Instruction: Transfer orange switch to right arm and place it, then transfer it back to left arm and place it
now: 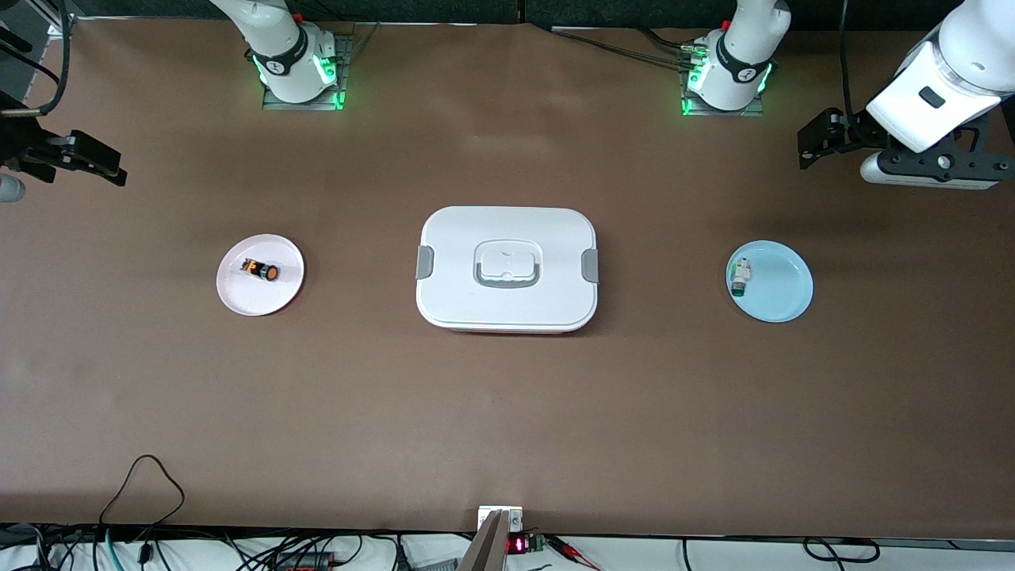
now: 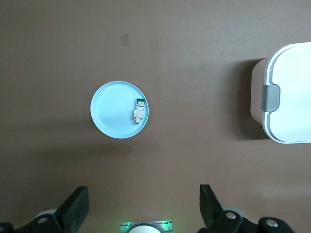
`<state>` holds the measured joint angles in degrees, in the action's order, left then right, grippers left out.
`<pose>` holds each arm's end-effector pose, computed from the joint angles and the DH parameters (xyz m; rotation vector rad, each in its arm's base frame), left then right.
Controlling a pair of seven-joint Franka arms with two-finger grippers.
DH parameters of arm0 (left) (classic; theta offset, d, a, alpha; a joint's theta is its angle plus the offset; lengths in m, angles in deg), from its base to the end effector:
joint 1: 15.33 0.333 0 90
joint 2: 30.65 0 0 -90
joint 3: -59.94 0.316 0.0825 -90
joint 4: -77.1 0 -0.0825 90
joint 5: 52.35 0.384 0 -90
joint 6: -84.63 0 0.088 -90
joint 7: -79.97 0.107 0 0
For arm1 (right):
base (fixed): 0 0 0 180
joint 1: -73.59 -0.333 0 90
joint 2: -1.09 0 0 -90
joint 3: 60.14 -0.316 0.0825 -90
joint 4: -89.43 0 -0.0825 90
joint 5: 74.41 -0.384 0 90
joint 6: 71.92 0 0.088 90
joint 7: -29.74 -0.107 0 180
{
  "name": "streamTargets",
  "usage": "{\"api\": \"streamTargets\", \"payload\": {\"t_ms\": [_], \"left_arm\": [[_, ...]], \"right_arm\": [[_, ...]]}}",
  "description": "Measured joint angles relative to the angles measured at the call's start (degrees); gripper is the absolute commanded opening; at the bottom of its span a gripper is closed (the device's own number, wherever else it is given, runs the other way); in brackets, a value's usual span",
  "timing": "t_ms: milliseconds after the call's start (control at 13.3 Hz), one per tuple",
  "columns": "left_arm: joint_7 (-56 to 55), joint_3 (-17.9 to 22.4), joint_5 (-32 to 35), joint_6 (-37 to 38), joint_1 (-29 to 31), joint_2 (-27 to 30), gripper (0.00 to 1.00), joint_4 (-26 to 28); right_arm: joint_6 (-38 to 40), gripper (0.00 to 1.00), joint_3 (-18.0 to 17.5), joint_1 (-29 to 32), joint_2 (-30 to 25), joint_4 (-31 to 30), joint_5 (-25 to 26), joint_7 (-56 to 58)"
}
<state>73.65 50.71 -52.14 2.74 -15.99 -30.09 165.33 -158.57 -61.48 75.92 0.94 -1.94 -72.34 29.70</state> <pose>0.5286 -0.0922 0.6324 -3.1169 0.0965 0.1549 0.5464 -0.0135 0.6099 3.1034 -0.0289 -0.1243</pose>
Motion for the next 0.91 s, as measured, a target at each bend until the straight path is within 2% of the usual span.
{"api": "streamTargets", "payload": {"t_ms": [905], "left_arm": [[0.0,0.0,0.0,0.0,0.0,0.0,1.0,0.0]], "right_arm": [[0.0,1.0,0.0,-0.3,1.0,0.0,0.0,0.0]]}}
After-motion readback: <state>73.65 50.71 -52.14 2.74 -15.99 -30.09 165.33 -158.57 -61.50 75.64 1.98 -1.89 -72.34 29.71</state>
